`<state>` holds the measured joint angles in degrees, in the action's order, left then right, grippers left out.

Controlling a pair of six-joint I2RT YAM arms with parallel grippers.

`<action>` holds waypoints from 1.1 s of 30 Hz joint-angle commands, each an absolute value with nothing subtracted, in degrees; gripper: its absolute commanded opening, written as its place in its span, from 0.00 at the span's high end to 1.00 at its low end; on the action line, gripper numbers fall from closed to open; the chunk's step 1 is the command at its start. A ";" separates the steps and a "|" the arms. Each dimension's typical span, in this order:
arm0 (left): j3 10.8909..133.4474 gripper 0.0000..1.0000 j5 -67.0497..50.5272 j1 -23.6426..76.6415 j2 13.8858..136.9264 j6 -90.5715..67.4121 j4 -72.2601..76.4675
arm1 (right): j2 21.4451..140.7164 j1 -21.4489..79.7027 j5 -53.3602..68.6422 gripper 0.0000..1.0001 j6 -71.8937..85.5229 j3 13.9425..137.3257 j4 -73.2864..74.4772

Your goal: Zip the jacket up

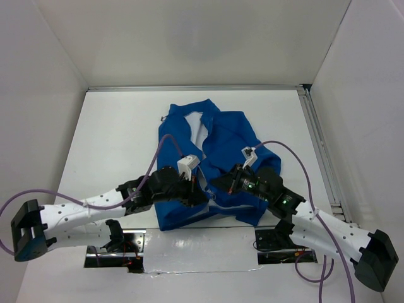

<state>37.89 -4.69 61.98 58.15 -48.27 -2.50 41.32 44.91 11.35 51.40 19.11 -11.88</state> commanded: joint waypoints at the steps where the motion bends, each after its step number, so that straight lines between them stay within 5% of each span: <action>1: 44.36 1.00 -12.39 61.45 64.66 -49.49 -9.23 | 38.94 44.55 -1.14 0.89 45.18 23.81 -5.56; 10: 49.48 1.00 -13.63 57.31 63.99 -48.08 -10.45 | 37.88 47.55 -5.89 0.30 37.19 30.05 7.99; 19: 56.51 1.00 -11.95 51.52 66.09 -50.27 -18.80 | 41.75 59.67 -19.85 0.01 32.34 40.16 23.28; 29: 60.20 1.00 -13.62 48.08 69.87 -49.22 -19.25 | 44.12 77.06 -39.70 0.00 34.45 44.46 29.96; 33: 60.73 1.00 -15.20 48.08 70.75 -48.69 -18.81 | 49.29 81.03 -43.42 0.11 34.46 47.72 31.03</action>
<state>58.11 -13.19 48.49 70.32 -49.60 -20.38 46.89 79.42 -35.81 34.35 43.53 29.54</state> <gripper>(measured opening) 0.035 0.911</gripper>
